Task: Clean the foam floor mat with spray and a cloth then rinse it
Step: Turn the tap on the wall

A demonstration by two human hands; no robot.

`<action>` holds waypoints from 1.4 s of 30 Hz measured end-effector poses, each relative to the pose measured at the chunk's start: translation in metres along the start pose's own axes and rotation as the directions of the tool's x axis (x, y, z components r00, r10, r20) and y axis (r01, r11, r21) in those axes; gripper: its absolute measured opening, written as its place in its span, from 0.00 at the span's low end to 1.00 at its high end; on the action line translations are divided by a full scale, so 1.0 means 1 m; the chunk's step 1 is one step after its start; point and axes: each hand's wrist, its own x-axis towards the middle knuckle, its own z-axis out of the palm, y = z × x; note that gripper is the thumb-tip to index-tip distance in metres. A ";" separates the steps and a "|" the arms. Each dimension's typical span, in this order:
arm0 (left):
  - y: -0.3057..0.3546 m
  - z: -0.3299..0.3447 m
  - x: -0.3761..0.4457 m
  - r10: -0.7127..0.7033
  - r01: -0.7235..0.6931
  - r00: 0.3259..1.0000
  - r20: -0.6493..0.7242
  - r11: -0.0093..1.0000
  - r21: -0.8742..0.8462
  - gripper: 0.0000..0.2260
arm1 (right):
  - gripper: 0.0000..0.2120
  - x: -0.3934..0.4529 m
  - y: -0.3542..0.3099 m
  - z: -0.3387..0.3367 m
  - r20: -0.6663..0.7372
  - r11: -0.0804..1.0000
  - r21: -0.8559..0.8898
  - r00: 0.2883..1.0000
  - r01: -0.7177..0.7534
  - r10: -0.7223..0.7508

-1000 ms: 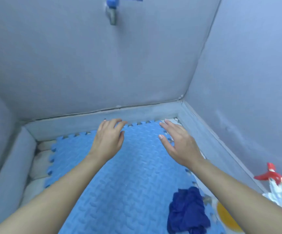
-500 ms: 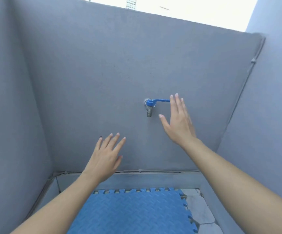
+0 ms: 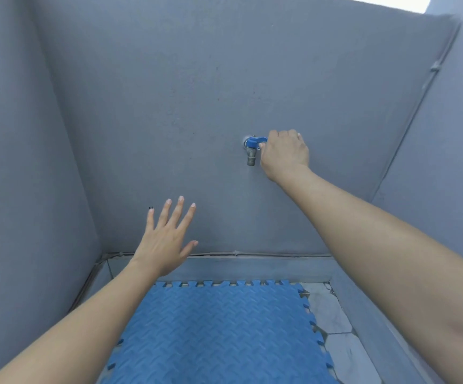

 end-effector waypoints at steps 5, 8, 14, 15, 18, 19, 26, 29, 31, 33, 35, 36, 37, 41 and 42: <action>0.001 -0.001 -0.004 -0.031 0.031 0.999 0.040 0.999 -0.008 0.35 | 0.22 -0.006 -0.008 0.000 0.017 0.997 -0.068 1.000 -0.019 0.020; 0.002 -0.002 -0.006 -0.029 0.029 0.998 0.058 1.000 0.006 0.35 | 0.22 -0.007 -0.009 -0.001 0.016 0.997 -0.075 0.999 -0.029 0.031; 0.001 0.001 -0.012 -0.033 0.033 0.996 0.083 0.999 0.001 0.35 | 0.21 -0.013 -0.011 0.001 -0.005 0.993 -0.114 1.000 -0.021 0.020; 0.001 0.002 -0.013 -0.035 0.035 0.996 0.084 0.999 -0.001 0.35 | 0.21 -0.013 -0.011 0.003 -0.011 0.993 -0.111 1.000 -0.028 0.027; 0.001 0.005 -0.015 -0.042 0.043 0.994 0.099 0.999 -0.004 0.36 | 0.23 -0.014 -0.013 0.009 -0.030 0.994 -0.093 0.998 -0.052 0.050; 0.001 0.007 -0.015 -0.043 0.044 0.994 0.104 0.999 -0.005 0.36 | 0.24 -0.014 -0.013 0.011 -0.037 0.995 -0.089 0.998 -0.056 0.053; 0.005 0.024 -0.015 -0.035 0.037 0.992 0.120 0.999 -0.010 0.36 | 0.29 -0.016 -0.013 0.027 -0.099 0.998 -0.018 0.993 -0.068 0.066; 0.010 0.032 -0.016 -0.026 0.030 0.992 0.126 0.999 -0.024 0.36 | 0.33 -0.018 -0.011 0.032 -0.115 0.998 0.021 0.992 -0.052 0.055; 0.012 0.038 -0.019 -0.017 0.022 0.991 0.133 0.999 -0.030 0.35 | 0.35 -0.019 -0.005 0.037 -0.120 0.999 0.027 0.992 -0.027 0.030; 0.014 0.044 -0.025 -0.009 0.013 0.990 0.142 1.000 -0.028 0.35 | 0.36 -0.017 0.004 0.040 -0.122 0.999 0.033 0.993 0.004 0.000; 0.013 0.049 -0.031 -0.002 0.005 0.988 0.153 1.000 -0.021 0.35 | 0.37 -0.012 0.012 0.041 -0.099 0.998 0.062 0.995 0.027 -0.020; 0.012 0.050 -0.034 0.001 0.001 0.987 0.159 1.000 -0.015 0.36 | 0.38 -0.010 0.014 0.040 -0.077 0.996 0.085 0.997 0.030 -0.024; 0.010 0.052 -0.037 0.001 0.000 0.987 0.163 1.000 -0.009 0.36 | 0.38 -0.009 0.014 0.039 -0.058 0.994 0.108 0.998 0.030 -0.024; 0.002 0.051 -0.040 -0.016 0.014 0.983 0.185 1.000 0.014 0.36 | 0.40 -0.005 0.015 0.030 0.025 0.969 0.246 0.999 0.021 -0.028; 0.001 0.050 -0.040 -0.015 0.012 0.982 0.186 1.000 0.019 0.36 | 0.39 -0.004 0.018 0.026 0.071 0.953 0.301 0.996 0.021 -0.045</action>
